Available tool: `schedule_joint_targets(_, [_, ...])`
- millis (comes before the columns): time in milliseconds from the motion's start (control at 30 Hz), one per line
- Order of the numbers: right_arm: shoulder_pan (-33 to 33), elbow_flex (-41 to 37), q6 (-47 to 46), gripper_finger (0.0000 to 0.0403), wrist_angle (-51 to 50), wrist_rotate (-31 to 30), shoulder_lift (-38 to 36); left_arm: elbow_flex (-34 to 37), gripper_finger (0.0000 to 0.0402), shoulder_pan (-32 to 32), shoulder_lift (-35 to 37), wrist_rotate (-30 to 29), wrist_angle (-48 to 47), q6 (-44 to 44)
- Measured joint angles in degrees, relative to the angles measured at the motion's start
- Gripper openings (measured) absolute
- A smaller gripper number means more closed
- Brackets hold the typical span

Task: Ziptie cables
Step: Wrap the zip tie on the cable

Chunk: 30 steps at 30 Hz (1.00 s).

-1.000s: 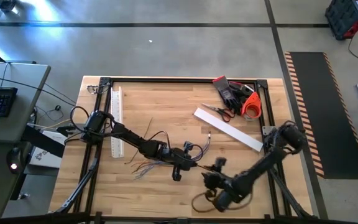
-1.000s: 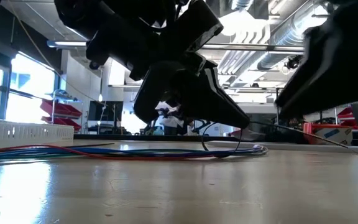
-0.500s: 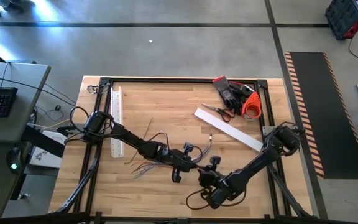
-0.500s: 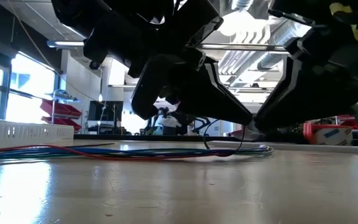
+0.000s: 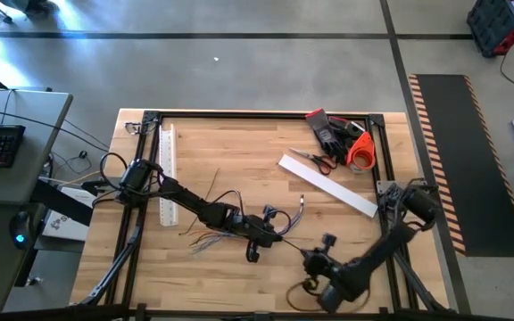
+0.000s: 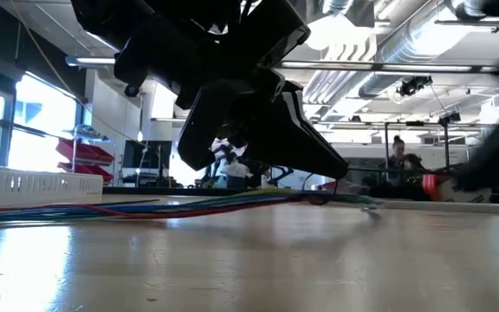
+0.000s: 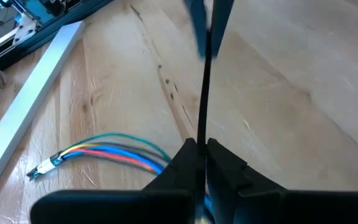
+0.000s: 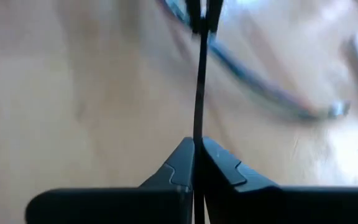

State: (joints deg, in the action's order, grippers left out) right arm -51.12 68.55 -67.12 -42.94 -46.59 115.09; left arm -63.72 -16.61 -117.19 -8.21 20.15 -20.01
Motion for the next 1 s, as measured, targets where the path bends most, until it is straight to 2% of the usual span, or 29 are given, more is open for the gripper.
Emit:
schedule_joint_targets(233, [-9.90,0.26,-18.69,0.0001,-6.84,5.80,0.00,-0.06,0.0000,0.00,-0.20,0.03,-0.49,0.29])
schedule_joint_targets(367, [-14.06,2.60,-26.78,0.0002,-14.47,12.93,0.05,0.04,0.0000,0.18,-0.57,-0.47,-1.51,0.41])
schedule_joint_targets(533, [-15.86,5.09,-31.53,0.0001,-20.63,13.99,-0.02,0.09,0.0000,0.67,-0.61,-0.68,-2.09,0.57])
schedule_joint_targets(667, [-15.30,6.09,-30.29,0.0001,-20.84,16.02,0.00,0.20,0.0000,0.68,-0.63,-0.57,-1.28,0.82])
schedule_joint_targets(700, [-14.90,6.70,-29.24,0.0001,-21.43,18.94,-0.01,0.20,0.0000,0.68,-0.63,-0.36,-1.29,0.89])
schedule_joint_targets(800, [-13.20,8.67,-27.86,0.0019,-28.03,34.56,-0.09,0.20,0.0000,0.66,-0.63,-0.26,-1.80,0.95])
schedule_joint_targets(833, [-12.94,9.31,-26.85,0.0030,-30.00,37.37,-0.11,0.20,0.0000,0.66,-0.66,-0.25,-2.03,0.97])
schedule_joint_targets(900, [-13.07,10.58,-23.69,0.0058,-30.93,36.79,-0.13,0.20,0.0000,0.66,-0.72,-0.22,-2.22,1.13])
schedule_joint_targets(933, [-13.13,11.08,-21.57,0.0075,-30.72,33.33,-0.13,0.20,0.0000,0.71,-0.72,-0.20,-2.20,1.44])
schedule_joint_targets(1000, [-13.28,11.31,-16.70,0.0106,-27.06,21.80,-0.20,0.20,0.0000,0.85,-0.72,-0.10,-2.13,1.65])
